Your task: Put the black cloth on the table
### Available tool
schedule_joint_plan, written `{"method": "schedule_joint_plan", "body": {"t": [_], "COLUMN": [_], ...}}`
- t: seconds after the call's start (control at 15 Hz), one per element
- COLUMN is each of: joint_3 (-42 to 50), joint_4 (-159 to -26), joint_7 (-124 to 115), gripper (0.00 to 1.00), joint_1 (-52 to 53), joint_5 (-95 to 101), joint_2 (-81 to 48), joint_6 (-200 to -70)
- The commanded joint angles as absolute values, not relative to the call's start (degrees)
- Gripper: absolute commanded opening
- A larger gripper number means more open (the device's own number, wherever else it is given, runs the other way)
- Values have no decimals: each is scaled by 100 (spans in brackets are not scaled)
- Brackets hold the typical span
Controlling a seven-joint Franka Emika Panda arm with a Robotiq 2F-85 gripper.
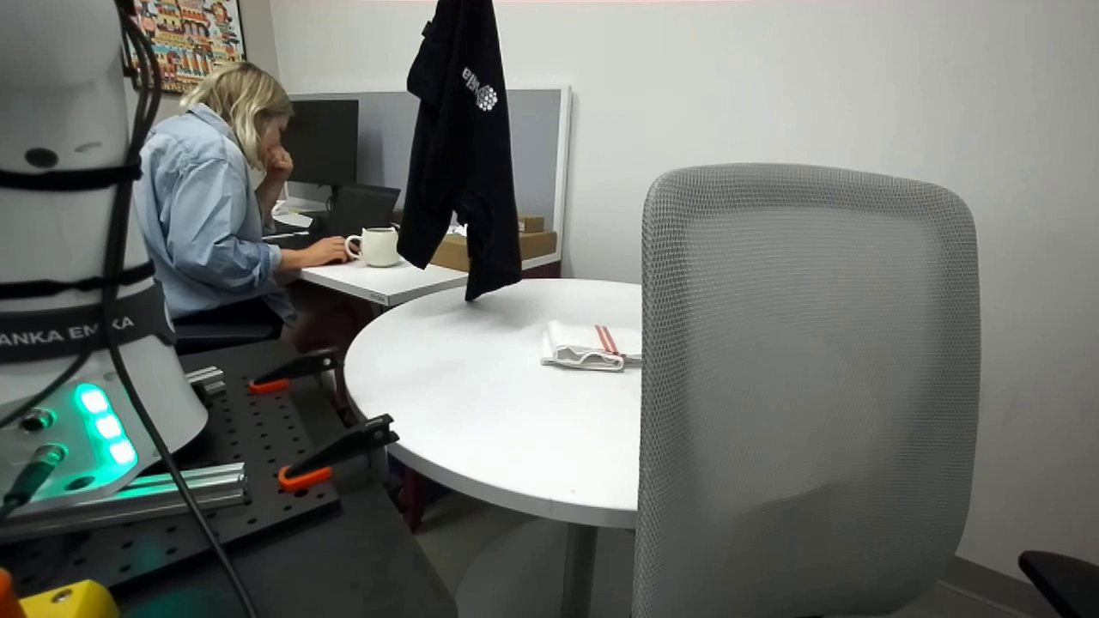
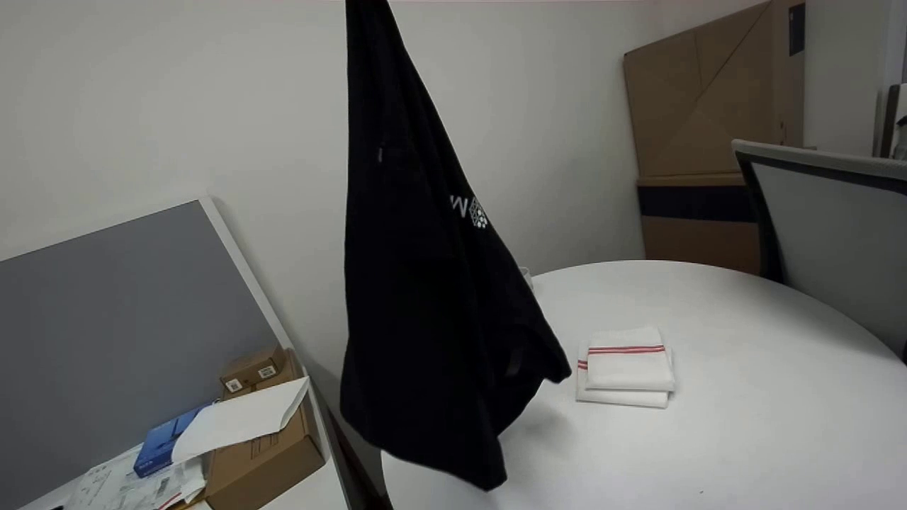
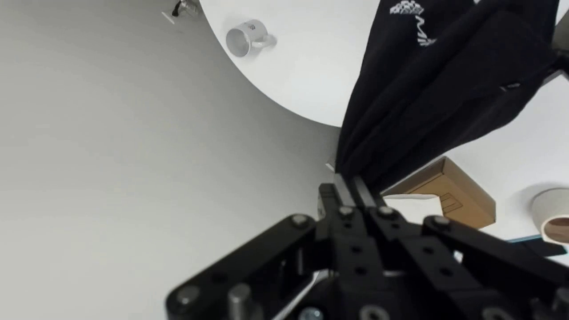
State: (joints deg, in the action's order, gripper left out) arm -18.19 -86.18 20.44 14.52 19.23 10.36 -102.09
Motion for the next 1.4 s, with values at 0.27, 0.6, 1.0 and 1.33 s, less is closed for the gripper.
{"method": "schedule_joint_plan", "body": {"t": [0.27, 0.6, 1.0, 1.33], "joint_3": [-1605, -1671, -1609, -1545], "joint_4": [-10517, -11130, -11606, -11902], "joint_7": [2170, 2285, 2394, 2931], "gripper": [1, 1, 1, 1], "joint_1": [1553, 1735, 1789, 1978], "joint_5": [1712, 1688, 1727, 1247], "joint_2": [2014, 1889, 1794, 2067], "joint_6": [-10181, -9990, -9778, -9343]}}
